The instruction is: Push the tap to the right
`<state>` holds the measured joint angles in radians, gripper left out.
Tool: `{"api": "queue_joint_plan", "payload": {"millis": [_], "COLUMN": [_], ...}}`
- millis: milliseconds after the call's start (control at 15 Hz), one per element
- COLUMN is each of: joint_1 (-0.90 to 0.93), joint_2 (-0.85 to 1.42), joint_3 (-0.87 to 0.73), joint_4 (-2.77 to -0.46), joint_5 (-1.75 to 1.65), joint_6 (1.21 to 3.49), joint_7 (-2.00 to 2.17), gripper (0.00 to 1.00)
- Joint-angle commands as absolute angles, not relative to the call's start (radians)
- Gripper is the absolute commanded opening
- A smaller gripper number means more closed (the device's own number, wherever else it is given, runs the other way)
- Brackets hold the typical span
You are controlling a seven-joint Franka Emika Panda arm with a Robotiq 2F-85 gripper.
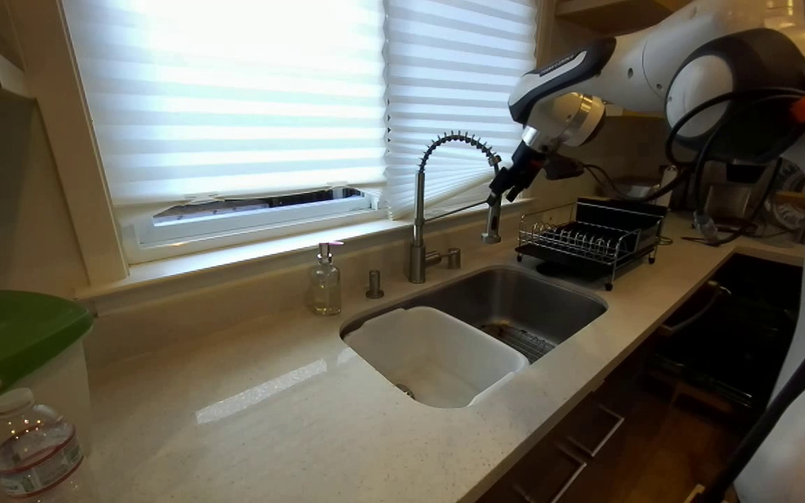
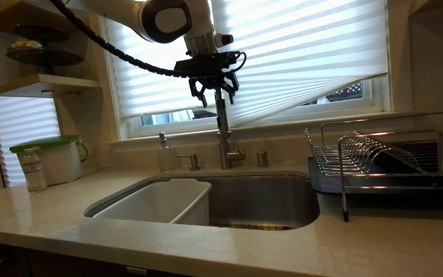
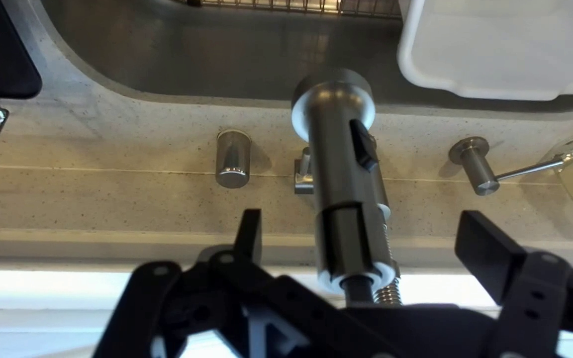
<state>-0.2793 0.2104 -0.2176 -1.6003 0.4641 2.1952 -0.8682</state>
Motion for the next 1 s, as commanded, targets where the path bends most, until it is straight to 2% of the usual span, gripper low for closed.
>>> {"api": "queue_joint_plan", "payload": {"millis": [0, 933], "joint_1": [-0.336, -0.437], "joint_2": [0.279, 0.431], "joint_3": [-0.177, -0.101], "joint_4": [-1.525, -1.343], "joint_5": [0.531, 0.545], "joint_6": [2.192, 2.244], "joint_7": [-0.921, -0.960], "gripper": [1.00, 1.00]}}
